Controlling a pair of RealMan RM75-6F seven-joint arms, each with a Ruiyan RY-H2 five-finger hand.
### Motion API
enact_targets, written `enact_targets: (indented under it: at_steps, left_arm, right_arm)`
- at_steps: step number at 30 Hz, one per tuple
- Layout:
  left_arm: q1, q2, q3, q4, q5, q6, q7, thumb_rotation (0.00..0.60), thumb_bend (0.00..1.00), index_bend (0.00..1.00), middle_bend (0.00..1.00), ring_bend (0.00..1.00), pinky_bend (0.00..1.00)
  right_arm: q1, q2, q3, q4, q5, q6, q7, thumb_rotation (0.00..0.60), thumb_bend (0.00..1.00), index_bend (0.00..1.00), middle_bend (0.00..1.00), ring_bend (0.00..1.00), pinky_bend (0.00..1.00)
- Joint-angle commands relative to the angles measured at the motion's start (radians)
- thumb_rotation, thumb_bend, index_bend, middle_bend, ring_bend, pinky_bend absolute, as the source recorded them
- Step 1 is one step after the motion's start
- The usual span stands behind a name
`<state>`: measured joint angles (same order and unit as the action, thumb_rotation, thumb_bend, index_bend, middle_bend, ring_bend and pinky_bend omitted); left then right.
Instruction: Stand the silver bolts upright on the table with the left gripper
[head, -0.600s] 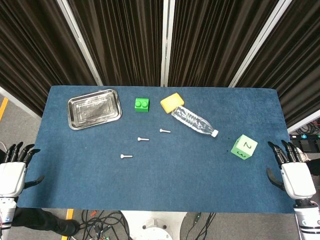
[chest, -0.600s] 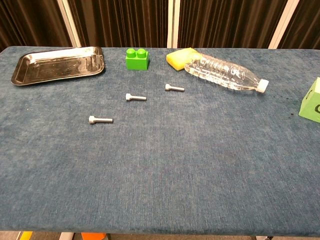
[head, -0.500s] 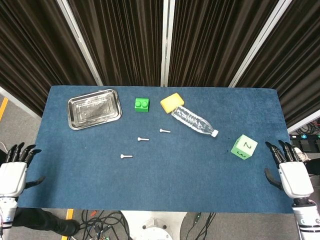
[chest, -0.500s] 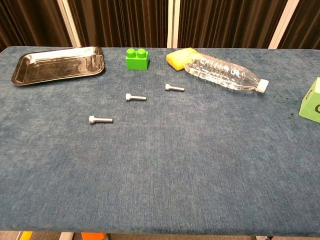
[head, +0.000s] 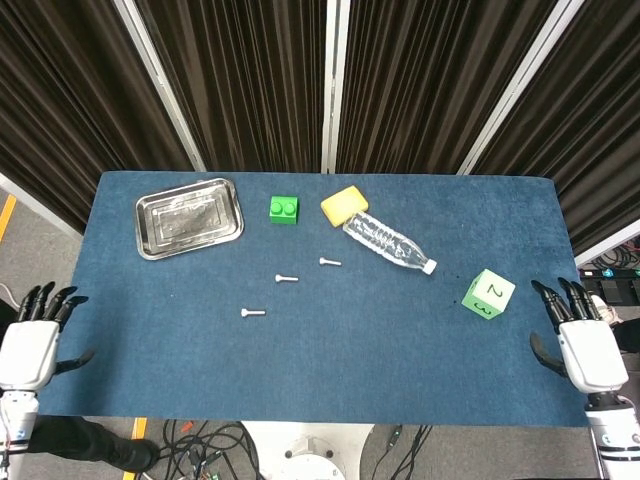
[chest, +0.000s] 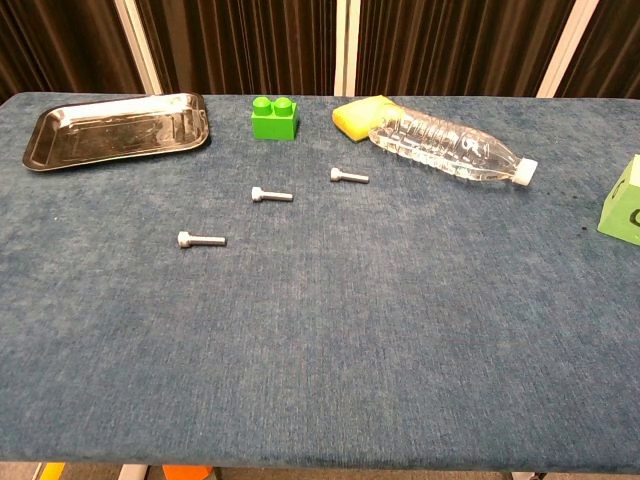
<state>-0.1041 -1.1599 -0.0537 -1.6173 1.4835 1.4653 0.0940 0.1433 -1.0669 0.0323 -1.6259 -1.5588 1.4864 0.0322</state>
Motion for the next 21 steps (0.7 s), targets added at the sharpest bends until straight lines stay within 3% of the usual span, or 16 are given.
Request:
enact_targets:
  at_steps: [1,7,11,15,21]
  left_arm:
    - [-0.058,0.036,-0.022,-0.047,0.048,-0.037,-0.004,0.6,0.0,0.25,0.14,0.0,0.0]
    - [-0.227,0.039,-0.087,-0.115,0.091,-0.197,0.009,0.6,0.03,0.27,0.14,0.0,0.0]
    - [-0.372,0.011,-0.145,-0.117,0.061,-0.361,-0.021,0.6,0.15,0.3,0.14,0.04,0.0]
    - [-0.51,-0.059,-0.208,-0.063,-0.01,-0.502,-0.046,0.6,0.2,0.32,0.17,0.04,0.0]
    - [-0.695,-0.205,-0.268,0.083,-0.128,-0.662,0.017,0.6,0.2,0.33,0.2,0.07,0.0]
  right_arm:
    - [0.0,0.006,0.004,-0.003,-0.005,0.004,-0.001,0.6,0.33,0.08,0.17,0.02,0.03]
    - [-0.004,0.015,0.004,-0.014,-0.019,0.01,-0.009,0.6,0.33,0.08,0.17,0.02,0.03]
    - [-0.011,0.023,0.004,-0.025,-0.016,0.014,-0.02,0.6,0.33,0.08,0.17,0.02,0.03]
    - [-0.016,0.031,0.006,-0.041,-0.012,0.015,-0.036,0.6,0.33,0.08,0.17,0.02,0.03]
    - [-0.018,0.041,0.011,-0.063,0.004,0.004,-0.059,0.6,0.32,0.08,0.17,0.02,0.03]
